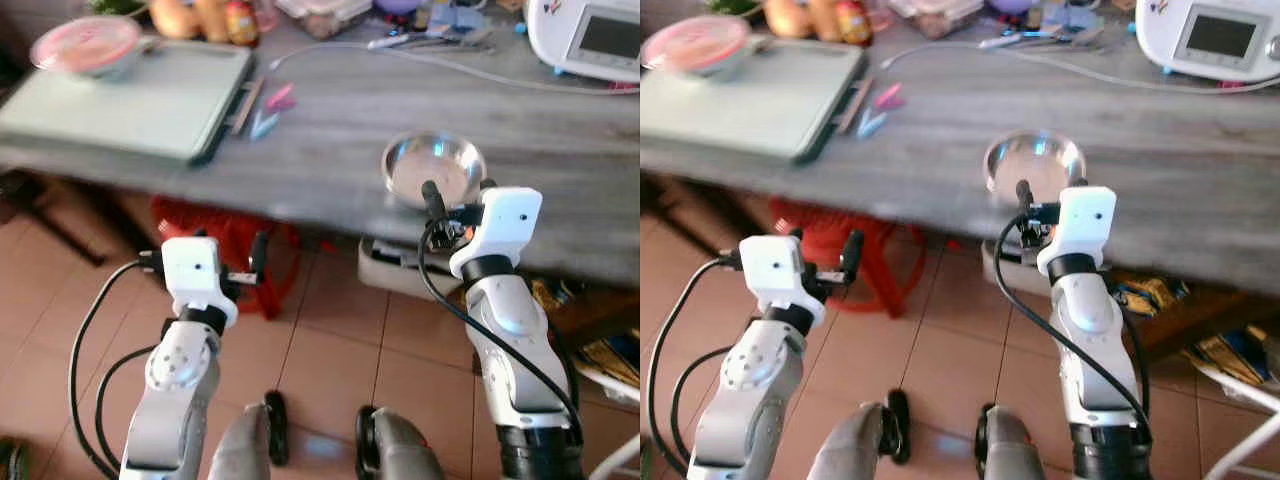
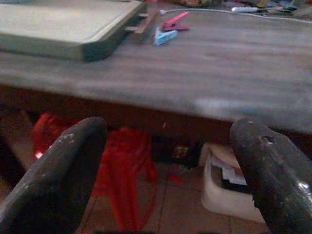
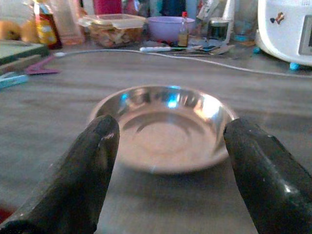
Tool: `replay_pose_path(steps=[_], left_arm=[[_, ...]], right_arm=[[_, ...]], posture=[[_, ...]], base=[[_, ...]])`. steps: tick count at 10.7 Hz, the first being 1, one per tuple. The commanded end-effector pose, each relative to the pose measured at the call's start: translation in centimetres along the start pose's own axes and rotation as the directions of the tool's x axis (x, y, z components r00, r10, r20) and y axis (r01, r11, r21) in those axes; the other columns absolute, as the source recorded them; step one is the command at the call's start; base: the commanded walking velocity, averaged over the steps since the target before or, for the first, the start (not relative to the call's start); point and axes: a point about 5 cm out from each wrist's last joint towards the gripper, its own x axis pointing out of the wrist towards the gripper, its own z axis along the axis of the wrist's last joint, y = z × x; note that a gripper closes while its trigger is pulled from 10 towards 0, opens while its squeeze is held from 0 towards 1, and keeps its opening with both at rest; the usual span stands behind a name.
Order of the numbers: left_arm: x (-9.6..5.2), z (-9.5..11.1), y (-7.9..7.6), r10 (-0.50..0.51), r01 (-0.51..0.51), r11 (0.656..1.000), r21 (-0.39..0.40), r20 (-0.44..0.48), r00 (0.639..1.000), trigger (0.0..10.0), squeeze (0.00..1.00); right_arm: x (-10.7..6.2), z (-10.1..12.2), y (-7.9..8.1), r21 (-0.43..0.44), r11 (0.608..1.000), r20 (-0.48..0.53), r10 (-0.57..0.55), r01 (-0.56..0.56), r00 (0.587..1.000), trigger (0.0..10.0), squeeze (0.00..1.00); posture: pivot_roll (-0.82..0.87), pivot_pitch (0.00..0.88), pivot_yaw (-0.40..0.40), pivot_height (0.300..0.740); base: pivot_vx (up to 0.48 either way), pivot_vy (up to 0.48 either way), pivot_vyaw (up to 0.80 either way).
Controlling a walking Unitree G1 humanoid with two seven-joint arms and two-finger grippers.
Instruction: Setting the table
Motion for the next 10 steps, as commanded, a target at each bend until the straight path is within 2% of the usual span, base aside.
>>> replay_pose_path(steps=[1,4,5,6,7,8,9,10], left_arm=[[-0.4,-0.7,0.2,0.017,-0.017,1.000,0.003,-0.029,0.999,10.0,0.00],[-0.5,-0.9,0.2,0.016,-0.016,1.000,0.001,-0.038,0.999,10.0,0.00],[-0.5,-1.0,0.1,0.011,-0.011,1.000,0.001,-0.041,0.999,10.0,0.00],[-0.4,-1.1,0.1,0.009,-0.009,1.000,0.002,-0.042,0.999,10.0,0.00],[-0.4,-1.1,0.2,0.006,-0.006,1.000,0.003,-0.041,0.999,10.0,0.00],[-0.2,-1.1,0.2,0.004,-0.004,1.000,0.009,-0.037,0.999,10.0,0.00],[0.0,-0.9,0.3,0.007,-0.006,1.000,0.015,-0.030,1.000,10.0,0.00],[0.2,-0.8,0.5,0.008,-0.008,1.000,0.021,-0.023,1.000,10.0,0.00]], right_arm=[[-0.3,-0.1,0.0,0.001,1.000,-0.002,-0.011,0.011,1.000,10.0,0.00],[-0.5,-1.6,-0.2,-0.030,0.997,-0.091,-0.073,0.071,0.993,10.0,0.00],[-0.4,-2.0,0.1,-0.041,0.998,-0.107,-0.048,0.044,0.993,10.0,0.00],[-0.3,-1.9,0.4,-0.039,0.999,-0.090,-0.033,0.030,0.995,10.0,0.00],[-0.3,-1.9,0.4,-0.109,0.993,-0.068,-0.054,0.047,0.996,10.0,0.00],[-0.6,-2.3,0.6,-0.054,0.998,-0.094,0.005,-0.010,0.996,10.0,0.00],[-0.8,-2.2,0.7,-0.017,0.999,-0.071,0.043,-0.044,0.997,10.0,0.00],[-0.7,-2.2,0.6,-0.022,0.999,-0.054,0.044,-0.045,0.998,10.0,0.00]], posture=[[-0.02,0.169,0.042,0.740],[-0.03,0.159,0.040,0.740],[-0.03,0.157,0.039,0.740],[-0.03,0.157,0.041,0.740],[-0.04,0.153,0.041,0.740],[-0.04,0.146,0.038,0.740],[-0.04,0.146,0.038,0.740],[-0.03,0.143,0.036,0.740]], base=[[-0.341,0.000,0.00],[-0.326,0.000,0.00],[-0.322,0.000,0.00],[-0.315,0.000,0.00],[-0.311,0.000,0.00],[-0.292,0.000,0.00],[-0.289,0.000,0.00],[0.000,0.000,0.00]])
